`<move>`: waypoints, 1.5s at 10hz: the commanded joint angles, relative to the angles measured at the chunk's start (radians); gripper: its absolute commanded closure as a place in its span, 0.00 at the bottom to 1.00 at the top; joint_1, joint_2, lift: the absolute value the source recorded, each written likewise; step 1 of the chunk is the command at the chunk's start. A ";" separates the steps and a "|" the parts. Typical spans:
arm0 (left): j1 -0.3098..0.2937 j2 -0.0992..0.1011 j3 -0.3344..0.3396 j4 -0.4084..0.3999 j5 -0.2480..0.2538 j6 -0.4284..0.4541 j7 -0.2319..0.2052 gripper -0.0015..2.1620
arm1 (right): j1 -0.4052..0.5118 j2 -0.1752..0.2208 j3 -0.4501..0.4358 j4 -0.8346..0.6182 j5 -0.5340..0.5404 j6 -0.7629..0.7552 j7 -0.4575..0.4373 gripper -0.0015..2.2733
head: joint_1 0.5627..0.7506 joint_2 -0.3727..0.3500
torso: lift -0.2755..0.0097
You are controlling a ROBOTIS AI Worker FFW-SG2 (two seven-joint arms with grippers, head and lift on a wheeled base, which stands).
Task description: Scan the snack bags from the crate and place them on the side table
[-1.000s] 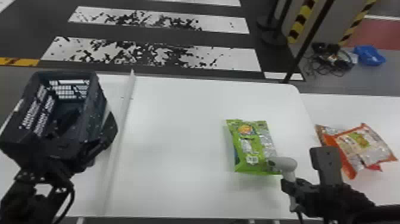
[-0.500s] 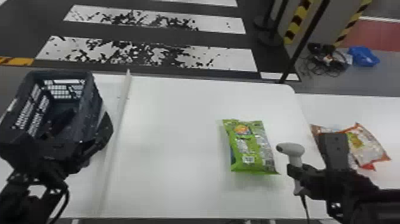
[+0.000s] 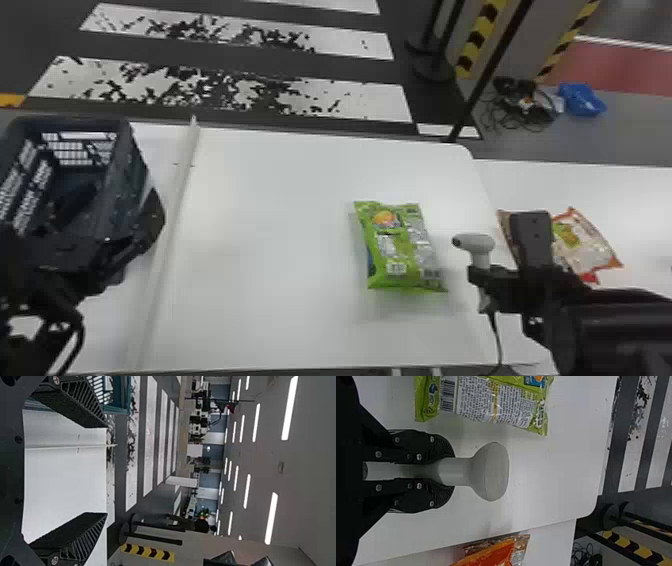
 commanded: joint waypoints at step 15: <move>-0.004 0.001 0.000 0.001 0.000 0.000 0.000 0.04 | -0.060 -0.016 0.026 0.096 -0.006 -0.016 0.009 0.05 | 0.70 0.28 | 0.79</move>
